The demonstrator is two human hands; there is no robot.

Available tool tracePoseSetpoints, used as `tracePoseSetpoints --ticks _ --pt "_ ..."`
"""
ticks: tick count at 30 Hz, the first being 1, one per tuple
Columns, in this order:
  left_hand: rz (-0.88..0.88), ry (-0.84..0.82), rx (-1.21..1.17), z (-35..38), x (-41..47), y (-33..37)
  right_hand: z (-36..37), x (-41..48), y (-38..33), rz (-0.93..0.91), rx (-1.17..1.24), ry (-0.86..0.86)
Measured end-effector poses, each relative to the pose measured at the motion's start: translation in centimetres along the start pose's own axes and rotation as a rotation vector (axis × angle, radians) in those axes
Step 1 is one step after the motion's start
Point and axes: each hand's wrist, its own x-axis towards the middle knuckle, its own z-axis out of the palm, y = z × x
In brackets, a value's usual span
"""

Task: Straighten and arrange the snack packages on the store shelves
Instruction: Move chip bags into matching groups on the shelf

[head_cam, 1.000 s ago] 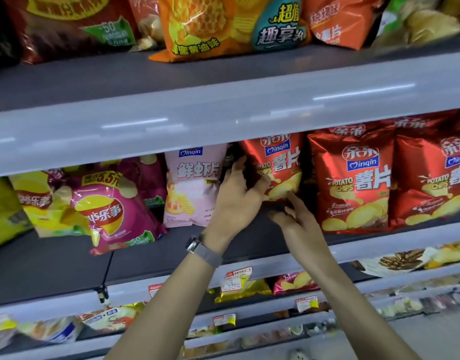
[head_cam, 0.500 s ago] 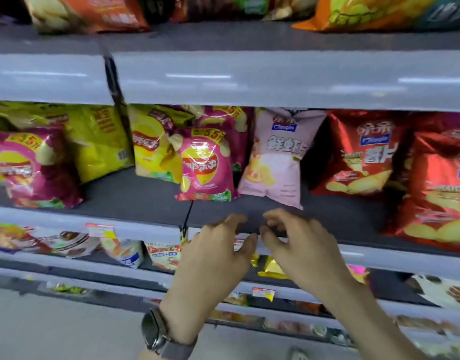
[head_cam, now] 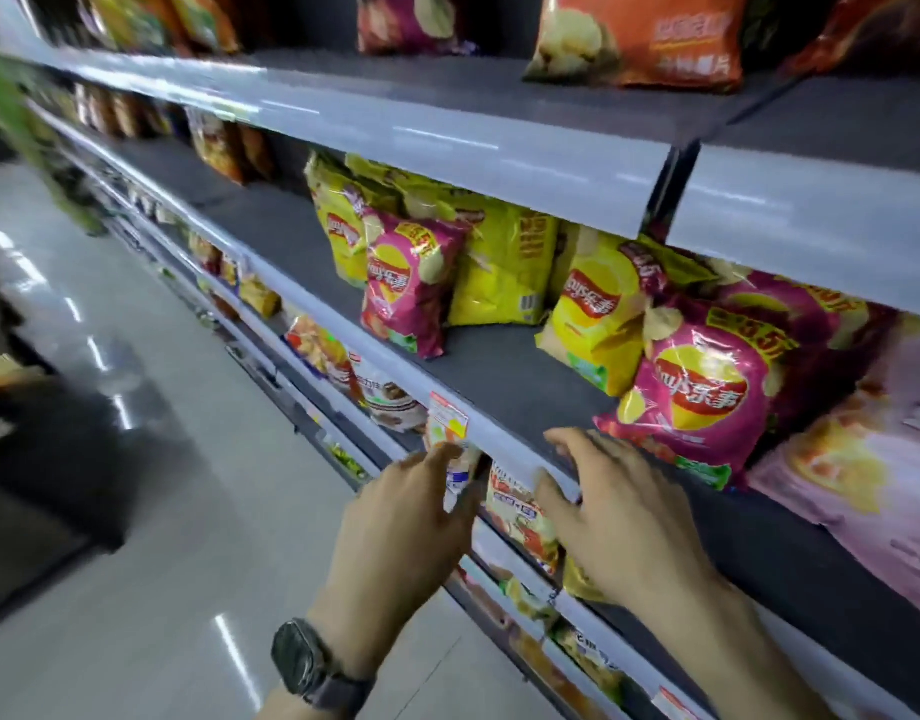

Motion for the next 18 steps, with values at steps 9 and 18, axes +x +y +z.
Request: tracePoseSetpoints --ticks 9,18 --pt "-0.089 0.041 0.09 -1.3 5.1 -3.8 2.2 4.7 -0.7 -0.002 -0.032 0.07" --pt "0.028 0.175 -0.097 -1.7 16.4 -8.8 4.7 9.1 -1.8 0.242 0.143 0.242"
